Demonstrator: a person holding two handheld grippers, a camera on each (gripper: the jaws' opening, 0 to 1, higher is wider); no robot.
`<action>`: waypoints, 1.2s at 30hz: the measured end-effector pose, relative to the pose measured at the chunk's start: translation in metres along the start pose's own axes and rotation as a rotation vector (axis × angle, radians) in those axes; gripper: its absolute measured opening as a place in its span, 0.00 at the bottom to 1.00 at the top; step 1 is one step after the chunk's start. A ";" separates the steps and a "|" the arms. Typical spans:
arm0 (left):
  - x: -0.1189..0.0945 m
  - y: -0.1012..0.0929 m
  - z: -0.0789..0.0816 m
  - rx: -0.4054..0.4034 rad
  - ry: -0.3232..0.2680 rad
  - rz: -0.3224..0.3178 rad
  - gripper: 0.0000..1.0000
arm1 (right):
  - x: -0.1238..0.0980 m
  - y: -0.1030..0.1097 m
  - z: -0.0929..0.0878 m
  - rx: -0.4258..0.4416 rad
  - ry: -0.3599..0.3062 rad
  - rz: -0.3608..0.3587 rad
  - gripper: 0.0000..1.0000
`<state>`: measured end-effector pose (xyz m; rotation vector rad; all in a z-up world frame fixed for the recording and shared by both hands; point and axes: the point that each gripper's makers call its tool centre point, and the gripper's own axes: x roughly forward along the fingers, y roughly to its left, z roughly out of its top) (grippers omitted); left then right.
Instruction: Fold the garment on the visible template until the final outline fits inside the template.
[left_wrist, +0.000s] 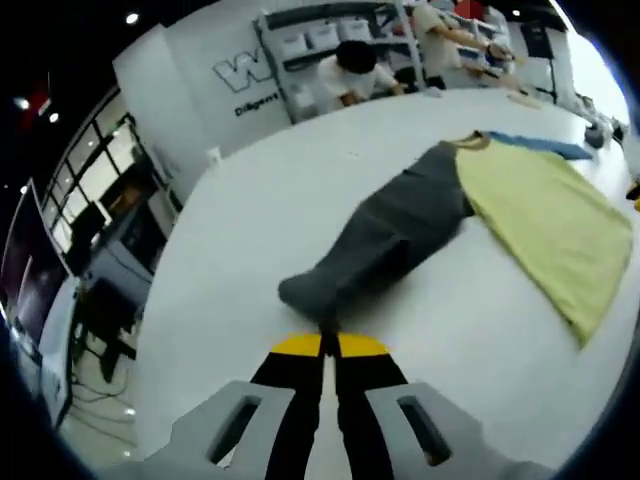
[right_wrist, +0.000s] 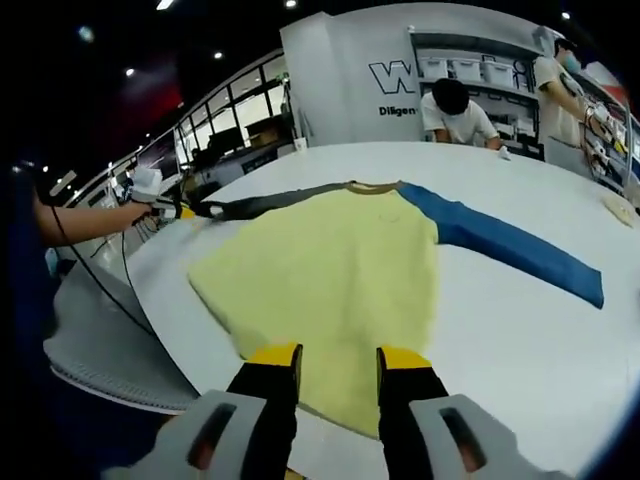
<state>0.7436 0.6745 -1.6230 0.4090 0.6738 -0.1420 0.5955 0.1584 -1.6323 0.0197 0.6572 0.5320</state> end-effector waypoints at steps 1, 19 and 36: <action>-0.002 0.003 0.001 0.003 -0.001 0.003 0.03 | 0.000 0.001 0.001 -0.005 -0.001 0.006 0.36; -0.034 0.054 0.054 0.434 -0.071 0.119 0.02 | 0.007 0.019 0.013 -0.201 0.019 0.137 0.99; -0.024 -0.041 -0.060 0.448 0.037 -0.213 0.03 | 0.005 0.031 -0.009 -0.169 0.083 0.189 0.98</action>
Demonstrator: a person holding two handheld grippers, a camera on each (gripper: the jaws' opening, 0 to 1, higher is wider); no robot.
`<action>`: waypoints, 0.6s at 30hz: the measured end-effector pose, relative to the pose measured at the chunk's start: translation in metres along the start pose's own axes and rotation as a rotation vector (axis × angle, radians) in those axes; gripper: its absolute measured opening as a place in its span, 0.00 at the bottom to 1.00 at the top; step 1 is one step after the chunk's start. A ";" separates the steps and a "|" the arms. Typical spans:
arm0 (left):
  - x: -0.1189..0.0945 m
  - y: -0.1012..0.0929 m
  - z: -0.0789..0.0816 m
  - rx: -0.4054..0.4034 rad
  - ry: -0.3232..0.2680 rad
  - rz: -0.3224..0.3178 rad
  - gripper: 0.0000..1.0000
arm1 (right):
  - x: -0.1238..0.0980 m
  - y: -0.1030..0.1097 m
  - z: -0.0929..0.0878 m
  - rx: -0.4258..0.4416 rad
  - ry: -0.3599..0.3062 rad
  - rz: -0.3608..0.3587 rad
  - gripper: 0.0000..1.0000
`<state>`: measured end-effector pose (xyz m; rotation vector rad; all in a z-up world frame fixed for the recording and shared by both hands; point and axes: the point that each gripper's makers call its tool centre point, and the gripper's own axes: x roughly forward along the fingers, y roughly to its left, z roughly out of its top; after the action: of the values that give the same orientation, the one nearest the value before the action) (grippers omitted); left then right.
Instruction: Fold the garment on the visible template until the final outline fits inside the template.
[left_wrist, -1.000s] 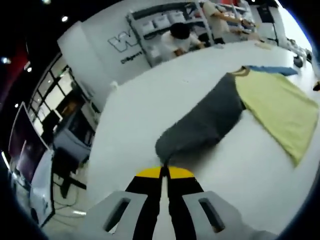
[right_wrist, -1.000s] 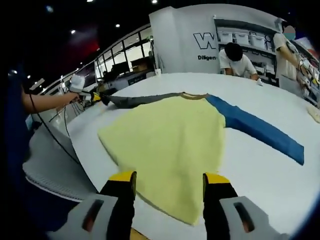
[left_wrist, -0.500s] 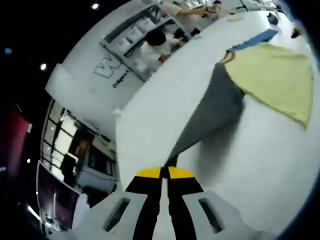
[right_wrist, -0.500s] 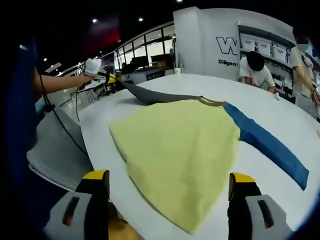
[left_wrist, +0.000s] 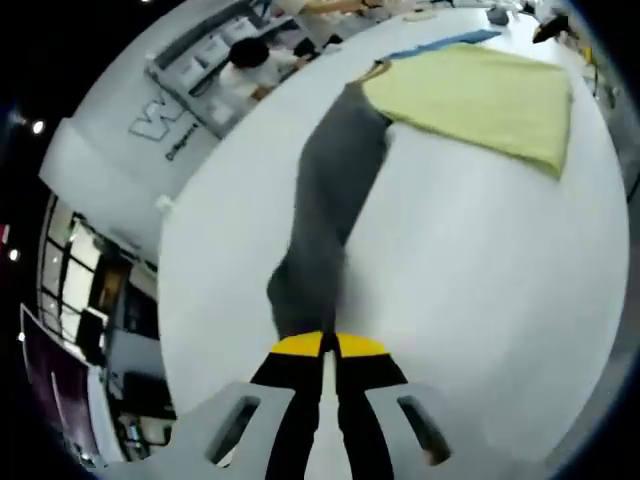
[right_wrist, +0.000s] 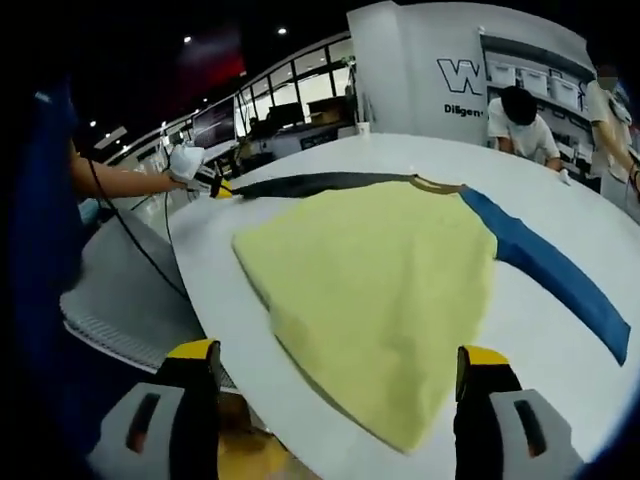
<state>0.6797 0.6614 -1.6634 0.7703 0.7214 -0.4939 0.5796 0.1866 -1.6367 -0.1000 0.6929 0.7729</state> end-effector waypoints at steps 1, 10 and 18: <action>-0.004 -0.009 0.004 -0.009 -0.012 -0.011 0.04 | 0.000 0.000 0.000 0.001 0.000 0.002 0.98; -0.014 0.022 0.010 -0.436 -0.151 0.126 0.15 | 0.001 0.002 0.001 0.003 0.003 0.009 0.98; -0.018 0.024 0.020 -0.512 -0.234 0.008 0.37 | -0.008 0.000 -0.007 0.029 0.010 -0.014 0.97</action>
<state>0.6910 0.6636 -1.6297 0.2311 0.5892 -0.3611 0.5717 0.1794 -1.6370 -0.0826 0.7120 0.7493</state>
